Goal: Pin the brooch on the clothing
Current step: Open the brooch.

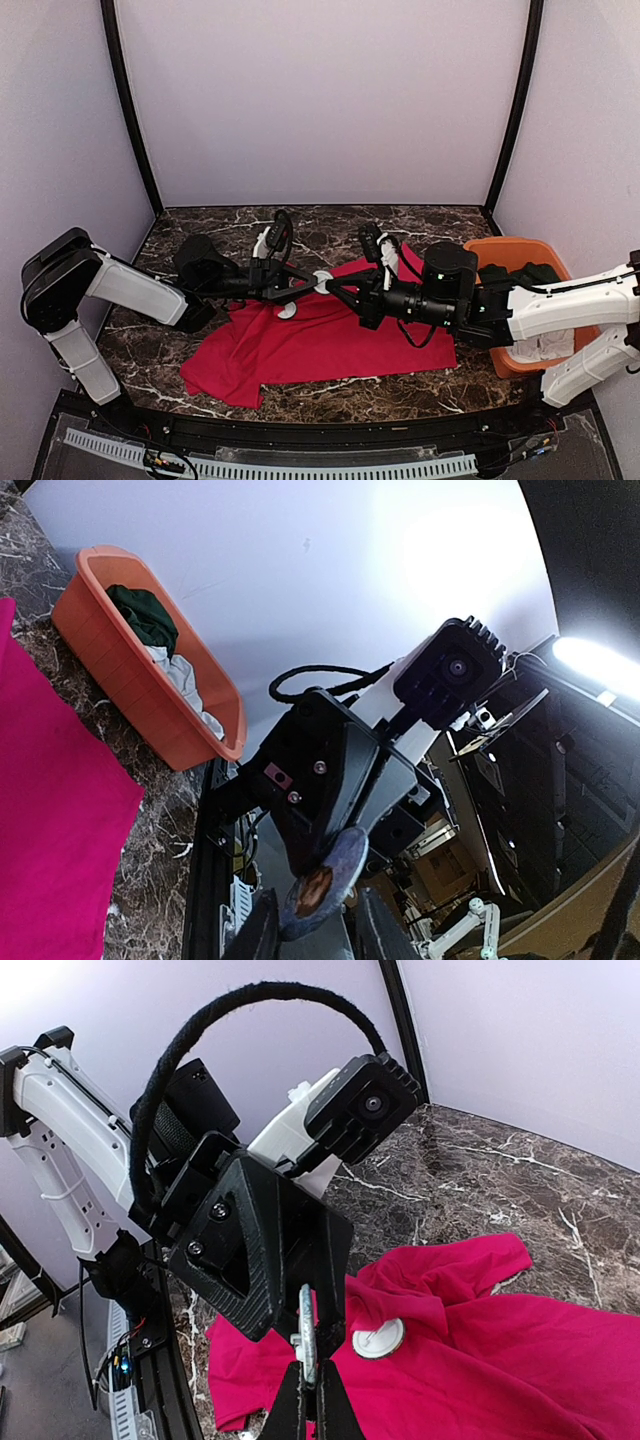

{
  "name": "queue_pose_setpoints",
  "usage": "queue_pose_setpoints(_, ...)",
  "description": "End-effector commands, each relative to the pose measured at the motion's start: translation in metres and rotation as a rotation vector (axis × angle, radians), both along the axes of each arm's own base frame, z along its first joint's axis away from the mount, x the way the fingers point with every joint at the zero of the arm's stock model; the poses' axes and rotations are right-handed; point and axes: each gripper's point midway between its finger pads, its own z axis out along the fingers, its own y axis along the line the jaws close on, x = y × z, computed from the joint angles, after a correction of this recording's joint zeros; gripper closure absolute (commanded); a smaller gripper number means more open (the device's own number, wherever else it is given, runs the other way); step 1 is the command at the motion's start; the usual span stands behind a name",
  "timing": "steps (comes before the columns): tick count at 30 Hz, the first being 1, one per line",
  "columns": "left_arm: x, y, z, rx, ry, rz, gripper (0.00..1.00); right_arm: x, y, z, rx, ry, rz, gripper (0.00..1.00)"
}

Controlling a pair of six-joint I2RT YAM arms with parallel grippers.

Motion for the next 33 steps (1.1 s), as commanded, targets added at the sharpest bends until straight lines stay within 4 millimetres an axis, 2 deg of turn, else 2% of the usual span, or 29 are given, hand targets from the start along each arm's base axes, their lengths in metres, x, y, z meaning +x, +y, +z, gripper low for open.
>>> queue_pose_setpoints(1,-0.007,-0.003,0.010,-0.029,-0.045,-0.035,0.77,0.001,0.003,0.007,0.023,-0.021,-0.001,1.00)
queue_pose_setpoints(14,-0.006,-0.006,0.009,-0.013,-0.039,-0.041,0.86,0.001,0.008,0.006,-0.011,-0.036,-0.005,1.00)
queue_pose_setpoints(24,-0.004,-0.008,0.005,0.020,-0.039,-0.041,0.97,0.002,0.014,0.006,-0.041,-0.061,-0.019,1.00)
queue_pose_setpoints(33,-0.005,-0.010,-0.004,0.096,-0.080,-0.032,0.99,0.002,0.020,0.005,-0.051,-0.052,-0.021,1.00)
